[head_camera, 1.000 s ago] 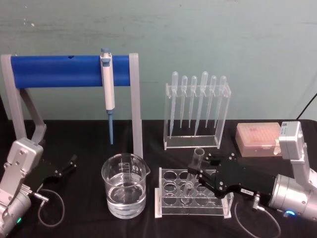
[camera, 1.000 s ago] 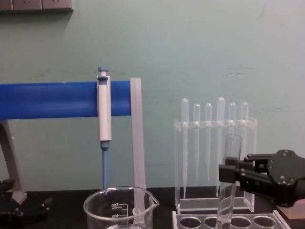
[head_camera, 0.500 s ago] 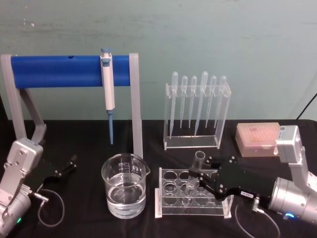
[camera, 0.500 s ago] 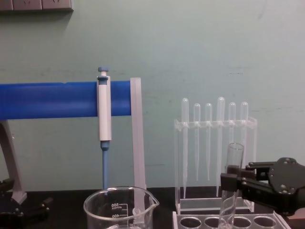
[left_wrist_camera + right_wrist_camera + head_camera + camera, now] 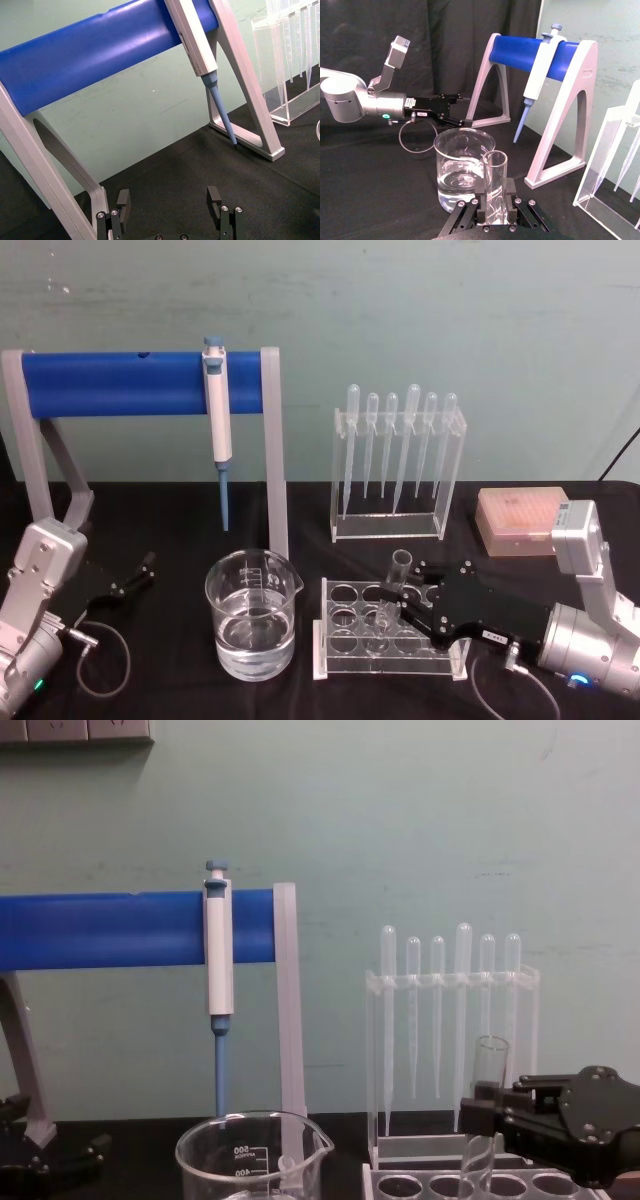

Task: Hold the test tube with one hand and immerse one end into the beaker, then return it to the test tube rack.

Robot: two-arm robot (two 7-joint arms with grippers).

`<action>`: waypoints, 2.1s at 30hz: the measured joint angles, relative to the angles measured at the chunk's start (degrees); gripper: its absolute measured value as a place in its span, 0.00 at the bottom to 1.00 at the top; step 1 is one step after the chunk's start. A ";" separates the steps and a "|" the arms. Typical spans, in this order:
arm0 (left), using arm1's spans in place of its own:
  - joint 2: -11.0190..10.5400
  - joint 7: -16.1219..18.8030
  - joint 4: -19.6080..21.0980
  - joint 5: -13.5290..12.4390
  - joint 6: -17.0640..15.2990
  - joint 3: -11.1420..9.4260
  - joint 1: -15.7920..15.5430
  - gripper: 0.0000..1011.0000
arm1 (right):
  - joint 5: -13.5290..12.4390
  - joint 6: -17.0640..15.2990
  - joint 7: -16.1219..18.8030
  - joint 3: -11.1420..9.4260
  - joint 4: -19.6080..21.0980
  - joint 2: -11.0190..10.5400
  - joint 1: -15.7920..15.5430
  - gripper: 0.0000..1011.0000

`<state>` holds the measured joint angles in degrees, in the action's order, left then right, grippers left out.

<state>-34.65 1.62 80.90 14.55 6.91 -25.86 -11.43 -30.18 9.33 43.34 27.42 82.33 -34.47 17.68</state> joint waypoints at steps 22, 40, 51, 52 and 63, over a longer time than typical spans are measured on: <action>0.00 0.00 0.00 0.00 0.00 0.00 0.00 0.99 | 0.00 -0.09 -0.03 -0.01 0.01 -0.06 -0.02 0.47; 0.00 0.00 0.00 0.00 0.00 0.00 0.00 0.99 | -0.09 -0.09 -0.03 -0.01 0.07 -0.08 -0.02 0.98; 0.00 0.00 0.00 0.00 0.00 0.00 0.00 0.99 | 0.12 1.70 -0.70 -0.97 2.44 -0.35 -1.22 0.99; 0.00 0.00 0.00 0.00 0.00 0.00 0.00 0.99 | 0.12 1.70 -0.70 -0.97 2.44 -0.35 -1.22 0.99; 0.00 0.00 0.00 0.00 0.00 0.00 0.00 0.99 | -0.11 3.81 -2.61 -3.72 7.03 -0.99 -3.53 0.99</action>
<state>-34.65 1.62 80.90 14.55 6.91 -25.86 -11.43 -30.30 13.14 40.72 23.69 89.36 -35.47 14.14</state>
